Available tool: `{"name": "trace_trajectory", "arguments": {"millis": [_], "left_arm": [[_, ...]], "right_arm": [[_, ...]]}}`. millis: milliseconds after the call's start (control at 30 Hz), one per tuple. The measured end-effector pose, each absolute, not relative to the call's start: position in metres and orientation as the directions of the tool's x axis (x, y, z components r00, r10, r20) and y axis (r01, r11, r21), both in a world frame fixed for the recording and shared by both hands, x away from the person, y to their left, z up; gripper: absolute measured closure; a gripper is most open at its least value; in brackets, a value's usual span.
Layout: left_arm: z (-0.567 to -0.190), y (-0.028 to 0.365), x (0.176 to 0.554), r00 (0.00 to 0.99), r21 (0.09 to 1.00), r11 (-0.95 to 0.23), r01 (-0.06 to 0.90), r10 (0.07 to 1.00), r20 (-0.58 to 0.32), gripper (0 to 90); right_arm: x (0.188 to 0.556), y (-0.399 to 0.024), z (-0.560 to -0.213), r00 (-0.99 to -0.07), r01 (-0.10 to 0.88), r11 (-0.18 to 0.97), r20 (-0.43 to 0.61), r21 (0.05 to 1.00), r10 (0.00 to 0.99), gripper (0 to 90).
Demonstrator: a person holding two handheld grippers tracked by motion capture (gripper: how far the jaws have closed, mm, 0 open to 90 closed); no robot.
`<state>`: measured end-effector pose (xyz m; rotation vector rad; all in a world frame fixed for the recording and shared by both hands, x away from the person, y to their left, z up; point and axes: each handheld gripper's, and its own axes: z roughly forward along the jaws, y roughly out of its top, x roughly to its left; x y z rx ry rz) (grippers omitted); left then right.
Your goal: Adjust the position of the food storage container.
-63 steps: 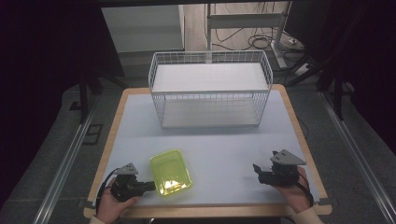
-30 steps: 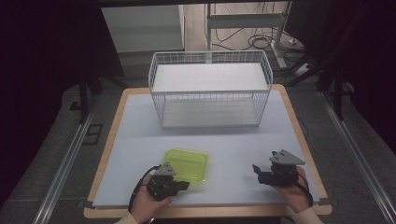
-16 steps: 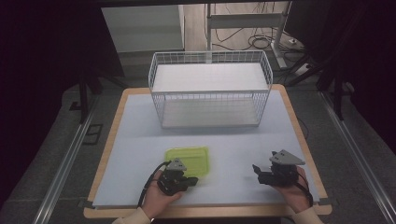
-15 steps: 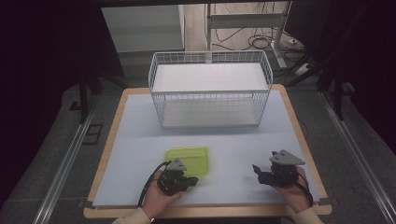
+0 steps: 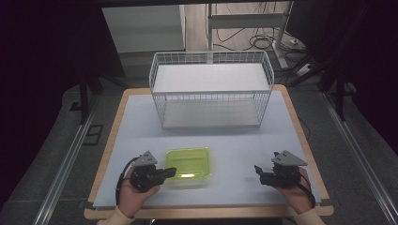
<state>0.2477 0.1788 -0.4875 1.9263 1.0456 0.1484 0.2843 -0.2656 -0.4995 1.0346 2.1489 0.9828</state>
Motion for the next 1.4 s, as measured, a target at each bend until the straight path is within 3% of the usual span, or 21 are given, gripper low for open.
{"name": "trace_trajectory", "arguments": {"millis": [133,267,767,1400], "left_arm": [[-0.498,0.209,0.263,0.554,0.737,-0.178,0.652,0.776,-0.303,90.0],[-0.511,0.216,0.271,0.528,0.701,-0.159,0.695,0.775,-0.348,90.0],[-0.521,0.203,0.284,0.512,0.661,-0.183,0.728,0.786,-0.347,90.0],[-0.523,0.163,0.294,0.561,0.644,-0.247,0.725,0.754,-0.342,90.0]], "right_arm": [[0.285,-0.266,-0.501,-0.550,0.417,0.439,-0.164,0.796,0.819,13.3],[0.285,-0.265,-0.501,-0.550,0.416,0.444,-0.169,0.794,0.818,13.2],[0.285,-0.265,-0.502,-0.550,0.416,0.447,-0.172,0.792,0.817,13.3],[0.286,-0.264,-0.502,-0.551,0.417,0.445,-0.169,0.792,0.817,13.3]]}}
